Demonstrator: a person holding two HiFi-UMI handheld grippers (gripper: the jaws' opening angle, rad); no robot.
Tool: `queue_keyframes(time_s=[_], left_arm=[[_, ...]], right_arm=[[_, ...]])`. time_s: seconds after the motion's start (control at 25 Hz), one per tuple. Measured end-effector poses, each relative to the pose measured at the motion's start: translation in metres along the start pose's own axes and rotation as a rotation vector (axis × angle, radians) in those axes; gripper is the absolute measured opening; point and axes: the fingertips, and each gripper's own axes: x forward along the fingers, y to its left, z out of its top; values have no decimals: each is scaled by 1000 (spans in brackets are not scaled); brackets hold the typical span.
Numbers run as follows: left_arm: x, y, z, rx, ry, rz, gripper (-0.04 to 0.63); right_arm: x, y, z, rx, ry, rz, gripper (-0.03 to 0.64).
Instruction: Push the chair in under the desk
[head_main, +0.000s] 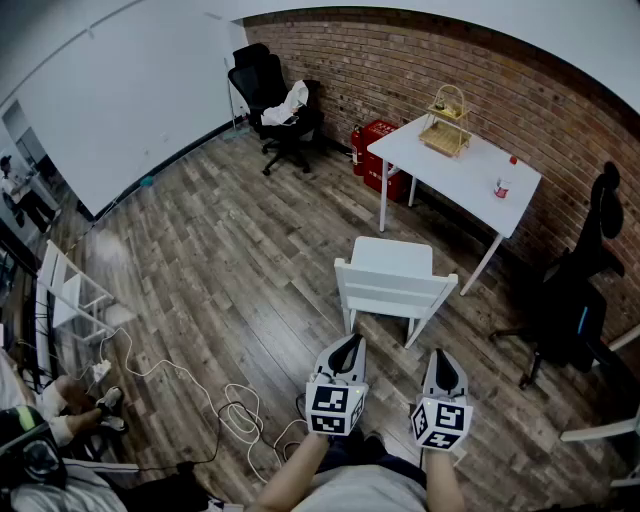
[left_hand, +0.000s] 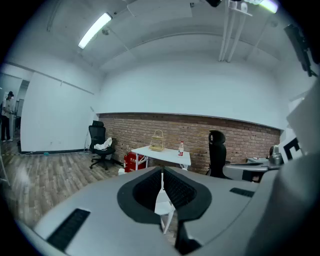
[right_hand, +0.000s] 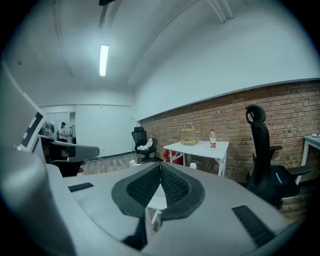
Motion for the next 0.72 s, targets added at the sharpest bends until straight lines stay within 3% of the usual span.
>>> queue_keyframes(time_s=[0.72], left_arm=[[-6,-12,4,-1,-4,5,25]], right_arm=[[-14,-14,2,15,-13,-8,17]])
